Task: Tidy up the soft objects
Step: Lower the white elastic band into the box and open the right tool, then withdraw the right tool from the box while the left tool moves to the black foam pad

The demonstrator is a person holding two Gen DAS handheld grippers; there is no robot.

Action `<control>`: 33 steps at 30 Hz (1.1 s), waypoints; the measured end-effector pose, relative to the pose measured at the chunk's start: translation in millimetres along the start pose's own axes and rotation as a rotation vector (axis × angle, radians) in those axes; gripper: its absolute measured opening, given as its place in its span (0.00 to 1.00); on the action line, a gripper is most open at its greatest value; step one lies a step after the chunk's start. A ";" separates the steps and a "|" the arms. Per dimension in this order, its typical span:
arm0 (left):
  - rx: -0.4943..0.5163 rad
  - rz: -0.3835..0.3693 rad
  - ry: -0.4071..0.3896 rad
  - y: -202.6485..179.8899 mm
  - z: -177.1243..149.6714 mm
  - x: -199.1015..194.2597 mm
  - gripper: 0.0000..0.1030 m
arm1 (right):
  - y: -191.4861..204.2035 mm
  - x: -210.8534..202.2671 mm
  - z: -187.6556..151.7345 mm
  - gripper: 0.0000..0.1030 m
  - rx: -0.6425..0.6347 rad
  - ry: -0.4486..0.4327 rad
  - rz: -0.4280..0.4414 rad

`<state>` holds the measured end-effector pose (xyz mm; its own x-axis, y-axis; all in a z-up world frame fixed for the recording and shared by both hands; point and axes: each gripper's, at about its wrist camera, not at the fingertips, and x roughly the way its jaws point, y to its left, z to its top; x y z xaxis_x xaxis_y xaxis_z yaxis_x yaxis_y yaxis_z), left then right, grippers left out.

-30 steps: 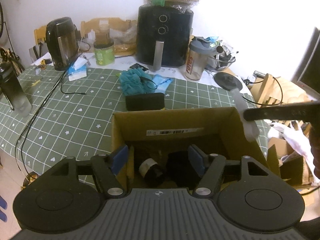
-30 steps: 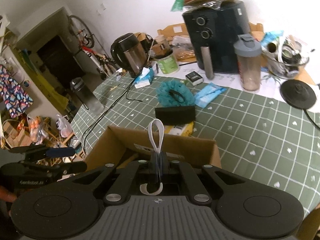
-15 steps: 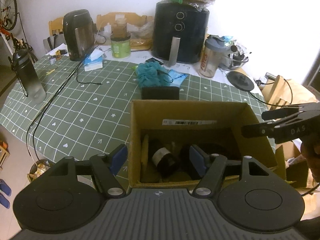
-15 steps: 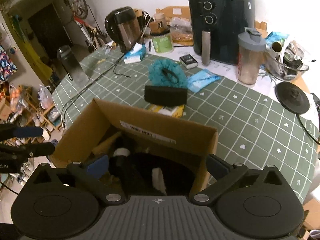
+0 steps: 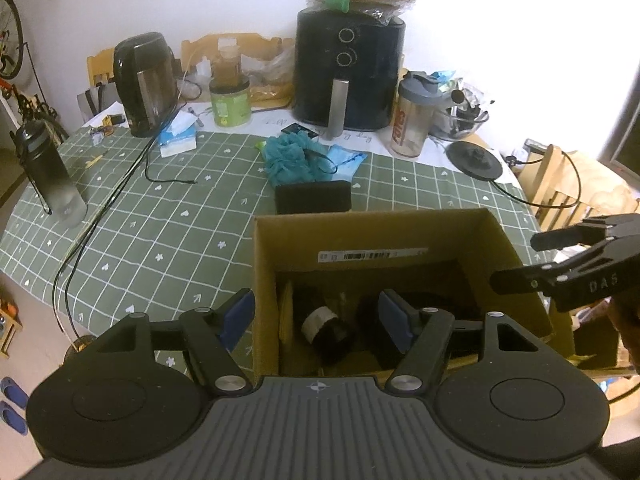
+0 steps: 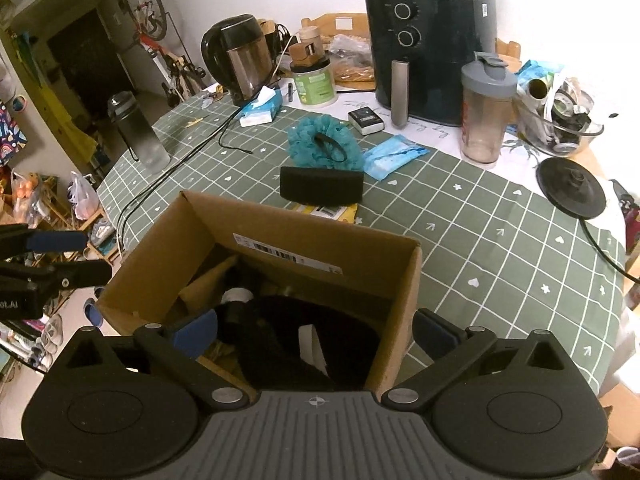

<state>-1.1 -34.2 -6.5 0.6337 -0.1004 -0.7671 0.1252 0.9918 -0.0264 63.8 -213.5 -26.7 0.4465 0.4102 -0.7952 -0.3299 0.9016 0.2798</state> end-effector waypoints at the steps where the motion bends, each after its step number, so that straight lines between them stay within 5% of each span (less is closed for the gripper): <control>1: 0.003 -0.002 -0.002 -0.2 1.1 0.4 0.66 | -0.4 -0.5 -0.5 1.00 0.001 -0.001 -0.001; 33: 0.044 -0.036 -0.017 13.4 31.7 23.4 0.66 | -6.3 13.0 12.0 1.00 0.110 -0.029 -0.089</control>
<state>39.6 -25.8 -4.4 0.6409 -0.1376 -0.7552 0.1816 0.9831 -0.0250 81.6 -212.2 -32.4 0.4942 0.3306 -0.8040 -0.1959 0.9434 0.2675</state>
